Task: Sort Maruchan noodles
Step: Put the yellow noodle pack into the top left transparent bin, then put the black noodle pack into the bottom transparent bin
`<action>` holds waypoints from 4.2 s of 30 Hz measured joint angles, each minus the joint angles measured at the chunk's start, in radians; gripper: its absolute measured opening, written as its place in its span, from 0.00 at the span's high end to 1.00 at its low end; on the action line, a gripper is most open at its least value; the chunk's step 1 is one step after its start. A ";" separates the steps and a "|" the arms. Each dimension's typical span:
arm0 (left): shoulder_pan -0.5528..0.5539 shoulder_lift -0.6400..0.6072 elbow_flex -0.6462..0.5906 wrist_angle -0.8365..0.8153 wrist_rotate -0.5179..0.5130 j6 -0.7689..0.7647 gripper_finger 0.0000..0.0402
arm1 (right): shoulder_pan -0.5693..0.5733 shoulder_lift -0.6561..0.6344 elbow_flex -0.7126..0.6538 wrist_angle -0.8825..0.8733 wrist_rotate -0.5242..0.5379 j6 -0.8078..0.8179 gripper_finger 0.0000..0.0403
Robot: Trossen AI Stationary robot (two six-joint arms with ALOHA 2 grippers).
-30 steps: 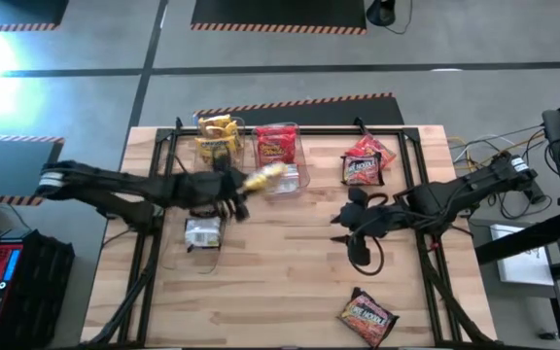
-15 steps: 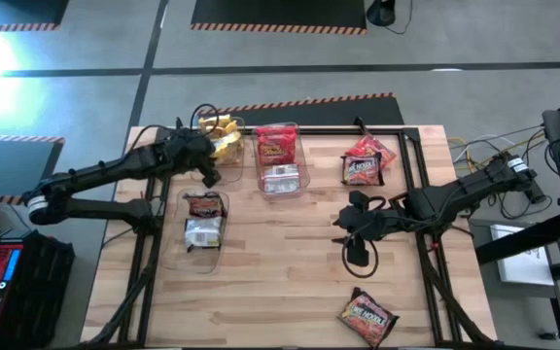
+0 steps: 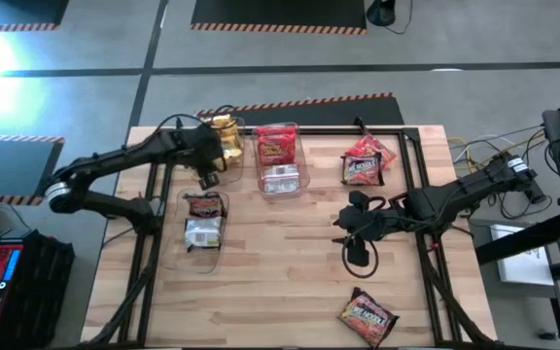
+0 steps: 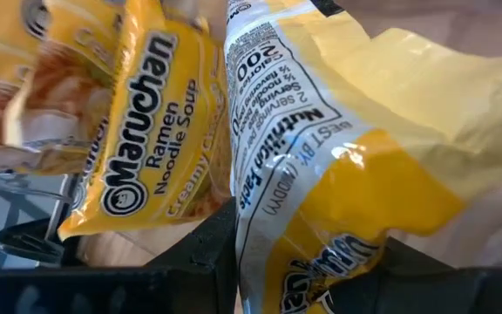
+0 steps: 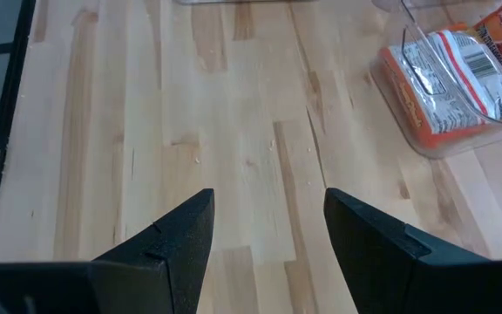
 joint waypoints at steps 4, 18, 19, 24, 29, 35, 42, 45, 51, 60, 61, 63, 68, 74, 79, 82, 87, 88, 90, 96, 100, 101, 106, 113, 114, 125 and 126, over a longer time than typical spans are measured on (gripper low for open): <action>0.009 0.096 0.046 -0.068 0.008 0.051 0.72 | 0.000 0.000 0.000 0.000 0.000 0.014 0.49; 0.093 0.261 0.119 -0.093 0.069 0.083 0.71 | 0.000 0.000 0.000 -0.008 0.000 0.009 0.48; 0.102 0.261 0.119 -0.089 0.069 0.070 0.71 | 0.000 0.000 0.000 -0.008 0.000 0.008 0.48; 0.120 0.263 0.119 -0.088 0.089 0.041 0.65 | 0.000 0.000 0.000 -0.008 -0.001 0.005 0.48; 0.118 0.263 0.118 -0.104 0.197 0.095 0.61 | 0.000 0.000 0.000 -0.008 -0.001 0.005 0.48; 0.121 0.262 0.118 -0.070 -0.100 0.072 0.60 | 0.000 0.000 0.000 -0.008 -0.001 0.008 0.48; 0.118 0.253 0.118 -0.064 -0.012 0.068 0.60 | 0.000 0.000 0.000 -0.008 -0.001 0.008 0.48; 0.115 0.236 0.120 -0.036 -0.021 0.052 0.60 | 0.000 0.000 0.000 -0.008 -0.001 0.008 0.48; 0.116 0.181 0.199 0.055 -0.087 -0.039 0.60 | 0.000 0.000 0.000 -0.037 0.000 0.048 0.48; -0.069 0.070 0.129 0.403 0.229 -0.278 0.60 | -0.016 0.000 -0.017 -0.466 0.227 0.396 0.48; -0.116 0.065 0.112 0.453 0.234 -0.296 0.60 | -0.023 -0.002 -0.025 -0.498 0.230 0.421 0.48; -0.215 0.061 0.085 0.546 0.233 -0.322 0.60 | -0.038 -0.004 -0.051 -0.526 0.233 0.449 0.48; -0.470 0.074 0.047 0.762 0.184 -0.378 0.60 | -0.112 -0.025 -0.147 -0.516 0.229 0.491 0.48; -0.732 0.126 0.045 0.816 -0.150 -0.381 0.60 | -0.267 -0.125 -0.313 -0.426 0.161 0.528 0.48; -0.845 0.188 0.045 0.844 -0.253 -0.426 0.60 | -0.370 -0.257 -0.454 -0.184 0.130 0.590 0.48; -0.875 0.236 0.045 0.881 -0.328 -0.423 0.60 | -0.397 -0.332 -0.556 0.011 0.167 0.721 0.48; -0.881 0.311 0.045 0.928 -0.450 -0.434 0.60 | -0.397 -0.397 -0.742 0.432 0.209 0.821 0.48; -0.880 0.322 0.045 0.942 -0.465 -0.434 0.60 | -0.397 -0.399 -0.776 0.498 0.233 0.848 0.48; -0.879 0.339 0.045 0.966 -0.484 -0.434 0.60 | -0.397 -0.396 -0.835 0.601 0.298 0.926 0.48; -0.879 0.352 0.045 0.996 -0.550 -0.411 0.60 | -0.383 -0.346 -0.943 0.798 0.479 1.124 0.48; -0.876 0.350 0.045 0.996 -0.592 -0.389 0.60 | -0.371 -0.306 -0.953 0.794 0.491 1.208 0.48; -0.875 0.349 0.045 0.996 -0.599 -0.381 0.60 | -0.368 -0.295 -0.954 0.792 0.491 1.229 0.48; -0.868 0.349 0.045 0.994 -0.661 -0.369 0.60 | -0.366 -0.231 -0.936 0.785 0.491 1.299 0.48; -0.852 0.349 0.044 0.956 -0.677 -0.349 0.60 | -0.366 -0.145 -0.889 0.646 0.458 1.405 0.48; -0.849 0.349 0.044 0.950 -0.677 -0.342 0.60 | -0.366 -0.133 -0.882 0.621 0.456 1.426 0.48; -0.824 0.349 0.042 0.910 -0.677 -0.327 0.60 | -0.379 0.006 -0.827 0.573 0.624 1.488 0.48; -0.823 0.349 0.042 0.909 -0.677 -0.327 0.60 | -0.386 0.021 -0.826 0.573 0.625 1.498 0.48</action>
